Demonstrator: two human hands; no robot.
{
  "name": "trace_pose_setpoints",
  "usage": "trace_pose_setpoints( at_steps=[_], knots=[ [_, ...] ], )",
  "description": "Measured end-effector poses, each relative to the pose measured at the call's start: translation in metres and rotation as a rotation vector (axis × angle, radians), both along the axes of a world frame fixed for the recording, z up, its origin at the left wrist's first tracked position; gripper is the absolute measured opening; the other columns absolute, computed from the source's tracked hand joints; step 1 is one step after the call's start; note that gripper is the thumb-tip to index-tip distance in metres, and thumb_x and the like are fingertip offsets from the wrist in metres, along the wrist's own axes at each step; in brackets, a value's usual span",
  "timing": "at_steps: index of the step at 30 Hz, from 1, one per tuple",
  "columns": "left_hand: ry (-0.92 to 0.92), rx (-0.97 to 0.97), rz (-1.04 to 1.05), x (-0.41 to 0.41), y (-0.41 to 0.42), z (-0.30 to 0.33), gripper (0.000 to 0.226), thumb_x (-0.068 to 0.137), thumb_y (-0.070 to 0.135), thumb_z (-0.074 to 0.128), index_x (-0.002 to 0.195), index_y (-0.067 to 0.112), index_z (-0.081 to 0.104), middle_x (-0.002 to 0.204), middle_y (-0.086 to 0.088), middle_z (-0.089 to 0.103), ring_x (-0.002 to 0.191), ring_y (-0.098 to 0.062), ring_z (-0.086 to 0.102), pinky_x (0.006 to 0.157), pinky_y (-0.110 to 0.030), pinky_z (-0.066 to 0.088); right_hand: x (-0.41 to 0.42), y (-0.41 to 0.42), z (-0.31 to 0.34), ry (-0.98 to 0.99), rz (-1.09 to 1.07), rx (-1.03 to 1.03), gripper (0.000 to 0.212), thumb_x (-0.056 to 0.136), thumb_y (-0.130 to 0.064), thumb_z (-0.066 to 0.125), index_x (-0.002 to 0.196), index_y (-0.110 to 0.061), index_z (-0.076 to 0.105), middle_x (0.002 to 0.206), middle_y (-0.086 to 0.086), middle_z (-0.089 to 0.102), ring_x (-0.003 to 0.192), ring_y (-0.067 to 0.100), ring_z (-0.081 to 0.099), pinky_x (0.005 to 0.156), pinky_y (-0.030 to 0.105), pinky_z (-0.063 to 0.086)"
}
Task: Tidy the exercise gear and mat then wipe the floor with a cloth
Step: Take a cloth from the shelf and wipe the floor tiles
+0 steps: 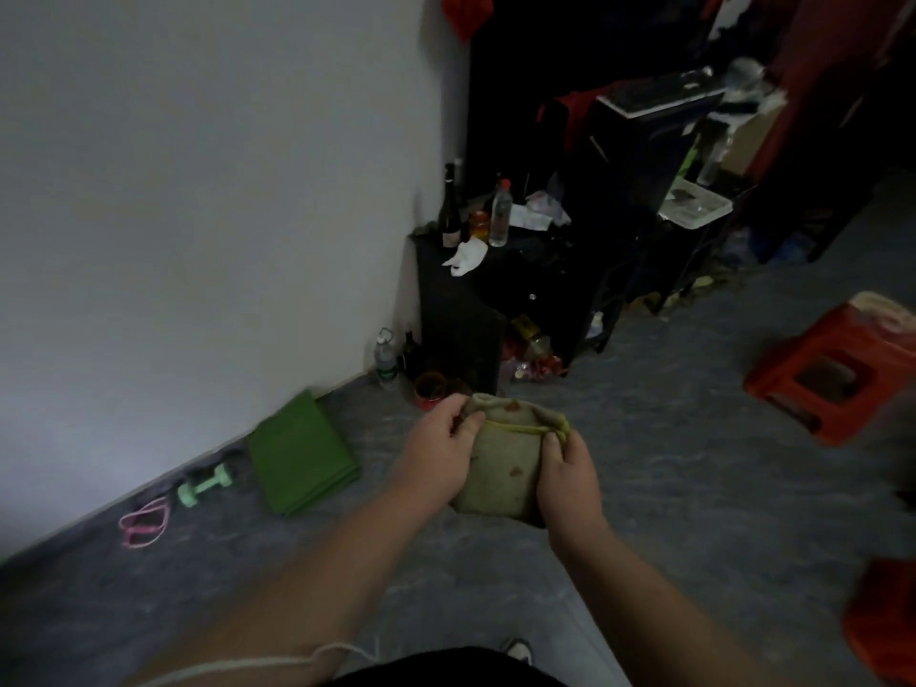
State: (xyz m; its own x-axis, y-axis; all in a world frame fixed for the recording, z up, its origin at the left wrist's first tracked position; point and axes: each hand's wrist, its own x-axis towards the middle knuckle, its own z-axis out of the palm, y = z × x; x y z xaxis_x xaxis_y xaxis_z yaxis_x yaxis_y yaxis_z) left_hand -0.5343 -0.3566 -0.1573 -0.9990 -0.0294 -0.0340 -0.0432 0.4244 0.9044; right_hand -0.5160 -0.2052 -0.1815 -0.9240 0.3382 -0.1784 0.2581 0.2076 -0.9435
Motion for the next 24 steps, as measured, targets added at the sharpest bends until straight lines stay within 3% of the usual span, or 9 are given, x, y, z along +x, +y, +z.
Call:
trace_pose_setpoints(
  at_steps=[4,7,9,14,19,22,24],
  knots=[
    [0.105,-0.232,0.072,-0.074,0.035,-0.006,0.008,0.102,0.03,0.043,0.1,0.026,0.049,0.083,0.011,0.054,0.074,-0.008,0.049,0.063,-0.026,0.036,-0.085,0.022,0.011,-0.001,0.036,0.086,0.012,0.105,-0.024,0.038,0.102,-0.021,0.049,0.088,-0.007,0.053,0.084,0.015,0.051,0.073,0.024,0.036],
    [-0.013,-0.169,0.124,-0.133,0.038,-0.018,0.021,0.103,0.03,0.043,0.083,0.024,0.043,0.075,0.008,0.051,0.068,-0.007,0.049,0.053,-0.016,0.03,-0.134,0.025,0.016,0.068,0.104,0.138,0.012,0.105,-0.023,0.038,0.099,-0.023,0.049,0.085,-0.011,0.054,0.073,0.0,0.051,0.056,0.01,0.034],
    [-0.118,-0.091,0.074,-0.174,0.031,-0.021,0.022,0.101,0.031,0.047,0.082,0.022,0.05,0.078,0.006,0.055,0.071,-0.005,0.051,0.053,-0.014,0.033,-0.167,0.03,0.012,0.123,0.152,0.133,0.012,0.104,-0.023,0.041,0.098,-0.023,0.052,0.087,-0.009,0.058,0.076,-0.004,0.055,0.059,0.008,0.037],
    [-0.186,0.132,-0.019,-0.267,0.002,-0.042,0.01,0.096,0.039,0.056,0.095,0.032,0.063,0.094,0.001,0.07,0.087,-0.016,0.068,0.072,-0.032,0.056,-0.27,0.045,-0.012,0.034,0.268,0.079,0.019,0.103,-0.03,0.045,0.115,-0.026,0.058,0.105,-0.01,0.063,0.099,0.003,0.058,0.088,0.031,0.047],
    [-0.319,0.169,-0.061,-0.373,-0.021,-0.079,0.016,0.097,0.038,0.053,0.112,0.035,0.057,0.101,0.001,0.067,0.085,-0.021,0.068,0.083,-0.048,0.058,-0.377,0.032,-0.034,0.005,0.328,0.147,0.02,0.103,-0.028,0.046,0.117,-0.026,0.06,0.11,-0.006,0.064,0.103,0.011,0.059,0.095,0.038,0.047],
    [-0.278,0.009,-0.067,-0.424,-0.038,-0.088,0.038,0.1,0.026,0.05,0.137,0.023,0.045,0.117,0.003,0.064,0.098,-0.019,0.065,0.09,-0.039,0.054,-0.433,0.027,-0.042,-0.041,0.32,0.198,0.014,0.103,-0.025,0.047,0.11,-0.026,0.059,0.107,-0.001,0.065,0.101,0.016,0.06,0.095,0.041,0.048],
    [-0.254,-0.062,-0.084,-0.453,-0.047,-0.094,0.043,0.1,0.022,0.049,0.143,0.02,0.04,0.13,-0.001,0.058,0.11,-0.016,0.06,0.094,-0.03,0.049,-0.466,0.03,-0.048,-0.07,0.306,0.225,0.013,0.103,-0.025,0.047,0.11,-0.028,0.057,0.108,0.002,0.065,0.101,0.019,0.06,0.095,0.043,0.048]
  ],
)
